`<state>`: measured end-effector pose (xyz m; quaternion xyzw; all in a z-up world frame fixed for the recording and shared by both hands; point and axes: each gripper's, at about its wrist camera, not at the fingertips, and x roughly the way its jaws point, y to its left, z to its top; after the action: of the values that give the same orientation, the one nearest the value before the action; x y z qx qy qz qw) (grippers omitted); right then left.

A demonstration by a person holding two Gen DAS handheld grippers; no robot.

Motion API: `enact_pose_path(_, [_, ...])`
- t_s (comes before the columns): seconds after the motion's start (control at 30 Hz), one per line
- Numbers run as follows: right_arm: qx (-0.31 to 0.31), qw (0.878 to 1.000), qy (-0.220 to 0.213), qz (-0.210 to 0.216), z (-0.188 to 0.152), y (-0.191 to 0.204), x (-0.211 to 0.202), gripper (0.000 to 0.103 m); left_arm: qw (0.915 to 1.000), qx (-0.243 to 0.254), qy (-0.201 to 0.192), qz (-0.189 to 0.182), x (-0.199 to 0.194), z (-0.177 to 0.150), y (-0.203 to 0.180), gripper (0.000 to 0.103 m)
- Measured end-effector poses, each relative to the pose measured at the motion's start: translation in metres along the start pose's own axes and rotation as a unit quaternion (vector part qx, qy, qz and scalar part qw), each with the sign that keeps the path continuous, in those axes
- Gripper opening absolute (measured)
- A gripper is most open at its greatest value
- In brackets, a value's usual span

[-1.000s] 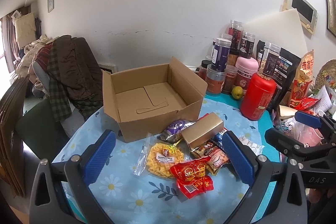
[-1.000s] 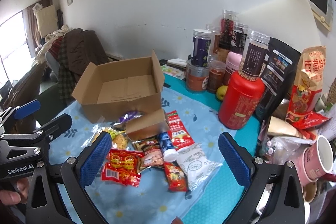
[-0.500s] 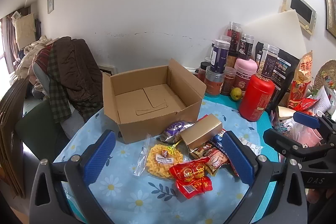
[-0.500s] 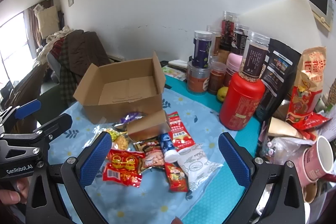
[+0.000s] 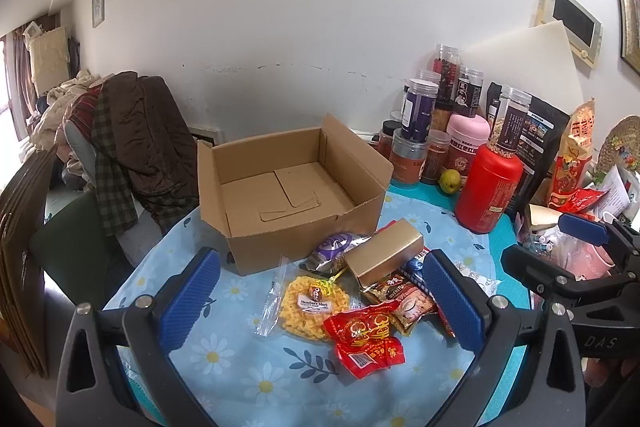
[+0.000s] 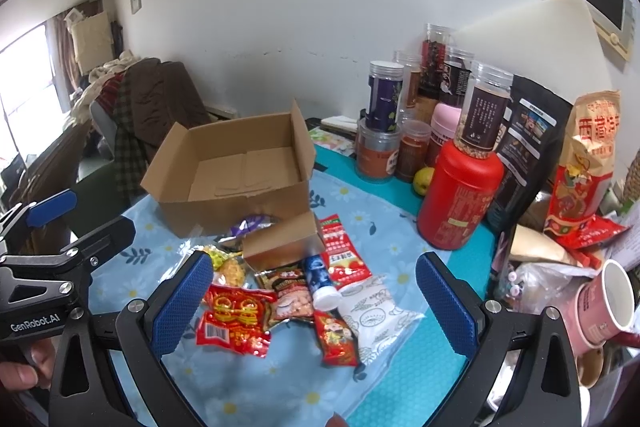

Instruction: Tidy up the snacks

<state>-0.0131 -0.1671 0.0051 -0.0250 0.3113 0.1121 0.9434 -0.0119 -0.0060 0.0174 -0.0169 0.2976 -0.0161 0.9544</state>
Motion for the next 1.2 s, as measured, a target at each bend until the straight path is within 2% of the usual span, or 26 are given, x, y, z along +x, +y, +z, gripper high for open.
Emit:
enact_pose_path(0.47, [0.000,1.000,0.000,-0.001,0.000,-0.001,0.001,0.103,1.0000,0.000,0.001,-0.001,-0.003,0.001,0.002,0.103])
enact_pose_path(0.9, [0.012,1.000,-0.004,-0.008,-0.004,-0.004,0.000,0.103,0.9998,0.012,0.009,-0.016,0.003,-0.002,0.006,0.103])
enact_pose_path(1.2, [0.025,0.999,0.016,-0.014,-0.031,-0.005,0.015,0.103,0.9975,0.021,0.047,-0.049,0.025,-0.025,0.006,0.103])
